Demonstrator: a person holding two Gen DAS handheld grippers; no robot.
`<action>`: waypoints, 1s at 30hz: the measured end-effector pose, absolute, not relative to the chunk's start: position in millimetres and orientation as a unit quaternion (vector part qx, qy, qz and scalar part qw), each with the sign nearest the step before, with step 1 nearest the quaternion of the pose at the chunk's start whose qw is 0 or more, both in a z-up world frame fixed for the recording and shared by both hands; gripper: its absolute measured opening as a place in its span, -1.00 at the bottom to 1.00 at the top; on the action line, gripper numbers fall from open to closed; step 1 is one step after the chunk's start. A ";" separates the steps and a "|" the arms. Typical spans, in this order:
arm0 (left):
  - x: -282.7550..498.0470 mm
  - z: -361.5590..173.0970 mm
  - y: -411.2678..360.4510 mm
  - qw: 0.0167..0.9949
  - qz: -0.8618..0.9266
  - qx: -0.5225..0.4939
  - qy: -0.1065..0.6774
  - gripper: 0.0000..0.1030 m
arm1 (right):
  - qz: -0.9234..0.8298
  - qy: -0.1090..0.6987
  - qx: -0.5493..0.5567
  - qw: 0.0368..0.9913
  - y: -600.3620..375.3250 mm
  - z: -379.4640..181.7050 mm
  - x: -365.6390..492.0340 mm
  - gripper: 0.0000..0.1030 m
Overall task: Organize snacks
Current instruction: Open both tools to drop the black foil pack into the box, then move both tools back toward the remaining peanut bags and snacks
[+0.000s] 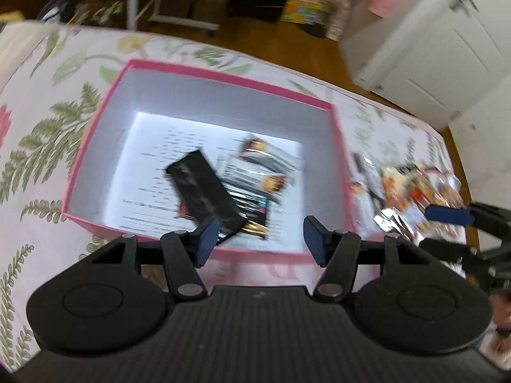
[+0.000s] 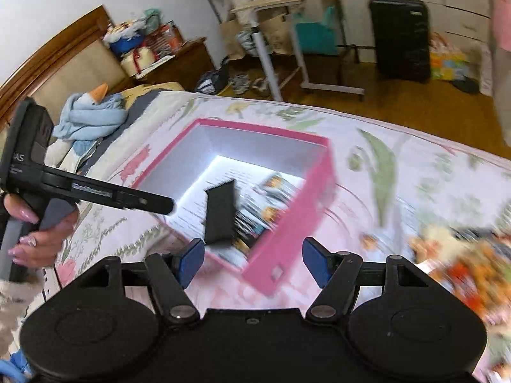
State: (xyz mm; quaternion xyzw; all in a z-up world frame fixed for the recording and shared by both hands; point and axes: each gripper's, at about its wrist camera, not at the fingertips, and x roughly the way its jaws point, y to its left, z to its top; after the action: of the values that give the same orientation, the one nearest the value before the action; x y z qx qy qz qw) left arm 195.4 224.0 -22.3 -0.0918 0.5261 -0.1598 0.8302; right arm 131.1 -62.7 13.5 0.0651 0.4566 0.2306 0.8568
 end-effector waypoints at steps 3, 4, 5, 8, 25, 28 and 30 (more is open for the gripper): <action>179.0 -4.4 203.9 0.826 -0.199 -0.072 0.523 0.12 | 0.190 0.454 0.040 0.870 -89.0 24.9 108.5 0.41; 173.5 -0.2 197.5 0.824 -0.208 -0.067 0.522 0.12 | 0.174 0.452 0.033 0.874 -97.7 28.3 101.1 0.41; 168.0 3.5 190.3 0.823 -0.220 -0.061 0.520 0.12 | 0.162 0.450 0.029 0.878 -104.8 30.6 94.7 0.41; 151.9 12.0 168.1 0.822 -0.245 -0.046 0.511 0.12 | 0.130 0.441 0.017 0.888 -125.9 34.0 75.8 0.41; 174.1 -57.9 34.7 0.789 -0.303 -0.024 0.534 0.10 | 0.082 0.454 0.077 0.884 -188.0 -70.5 61.9 0.42; 190.8 -73.4 13.1 0.785 -0.330 -0.030 0.523 0.10 | 0.098 0.450 0.089 0.883 -190.9 -83.6 70.3 0.42; 201.4 -80.7 -1.0 0.782 -0.336 -0.031 0.523 0.11 | 0.107 0.446 0.094 0.884 -189.6 -90.5 75.7 0.42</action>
State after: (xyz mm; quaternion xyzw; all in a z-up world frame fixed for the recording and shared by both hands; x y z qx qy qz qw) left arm 201.4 -1.0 -80.7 -0.0312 0.5234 -0.3365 0.7822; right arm 75.7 -189.6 -90.5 0.0940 0.4457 0.1069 0.8838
